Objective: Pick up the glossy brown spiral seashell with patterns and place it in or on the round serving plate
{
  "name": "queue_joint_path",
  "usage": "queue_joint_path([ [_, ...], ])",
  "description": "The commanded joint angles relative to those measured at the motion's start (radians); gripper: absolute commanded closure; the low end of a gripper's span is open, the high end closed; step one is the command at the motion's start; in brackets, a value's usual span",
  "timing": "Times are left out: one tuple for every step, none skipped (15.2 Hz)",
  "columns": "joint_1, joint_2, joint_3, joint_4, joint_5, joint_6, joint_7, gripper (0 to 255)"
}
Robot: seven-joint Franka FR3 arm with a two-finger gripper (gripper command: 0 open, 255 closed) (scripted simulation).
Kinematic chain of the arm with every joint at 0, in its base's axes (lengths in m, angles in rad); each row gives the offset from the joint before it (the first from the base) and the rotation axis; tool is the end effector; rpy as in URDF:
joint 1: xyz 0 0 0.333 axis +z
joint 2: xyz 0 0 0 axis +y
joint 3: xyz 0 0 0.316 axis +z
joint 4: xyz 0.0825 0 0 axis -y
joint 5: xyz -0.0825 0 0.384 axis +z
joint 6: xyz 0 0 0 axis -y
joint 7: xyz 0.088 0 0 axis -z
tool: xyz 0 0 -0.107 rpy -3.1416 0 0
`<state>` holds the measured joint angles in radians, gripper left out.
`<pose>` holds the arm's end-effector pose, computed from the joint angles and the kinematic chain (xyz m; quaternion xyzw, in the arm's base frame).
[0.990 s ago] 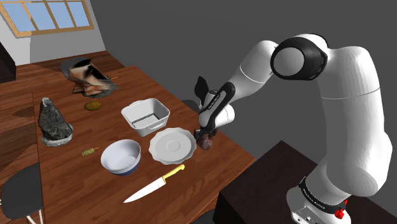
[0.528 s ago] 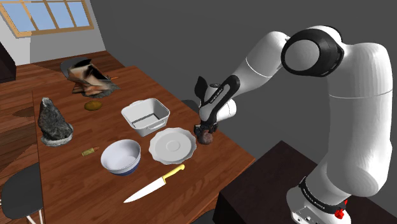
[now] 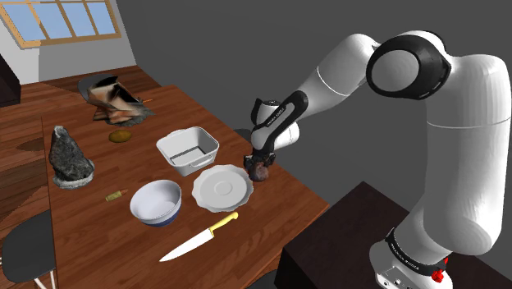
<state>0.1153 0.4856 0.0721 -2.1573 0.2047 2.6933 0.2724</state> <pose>0.5605 0.1001 0.1739 -0.9882 0.1376 -0.0093 0.0671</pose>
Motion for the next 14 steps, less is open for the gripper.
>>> queue_joint_path([
  [0.033, 0.030, -0.006, 0.067, -0.015, -0.032, 0.044, 255],
  [0.049, 0.052, -0.009, 0.107, -0.022, -0.049, 0.064, 255],
  [0.064, 0.075, -0.012, 0.148, -0.029, -0.066, 0.083, 255],
  [0.079, 0.098, -0.014, 0.191, -0.035, -0.083, 0.102, 255],
  [0.093, 0.122, -0.017, 0.235, -0.041, -0.102, 0.121, 255],
  [0.107, 0.146, -0.020, 0.281, -0.047, -0.121, 0.138, 255],
  [0.120, 0.172, -0.022, 0.328, -0.052, -0.142, 0.155, 255],
  [0.133, 0.198, -0.024, 0.377, -0.058, -0.163, 0.172, 255],
  [0.146, 0.225, -0.026, 0.428, -0.063, -0.185, 0.188, 255],
  [0.158, 0.254, -0.028, 0.482, -0.068, -0.208, 0.204, 255],
  [0.167, 0.278, -0.030, 0.527, -0.072, -0.228, 0.216, 255],
  [0.167, 0.289, -0.030, 0.530, -0.071, -0.221, 0.215, 255],
  [0.167, 0.299, -0.029, 0.532, -0.071, -0.213, 0.214, 255],
  [0.167, 0.309, -0.029, 0.536, -0.070, -0.206, 0.213, 255],
])
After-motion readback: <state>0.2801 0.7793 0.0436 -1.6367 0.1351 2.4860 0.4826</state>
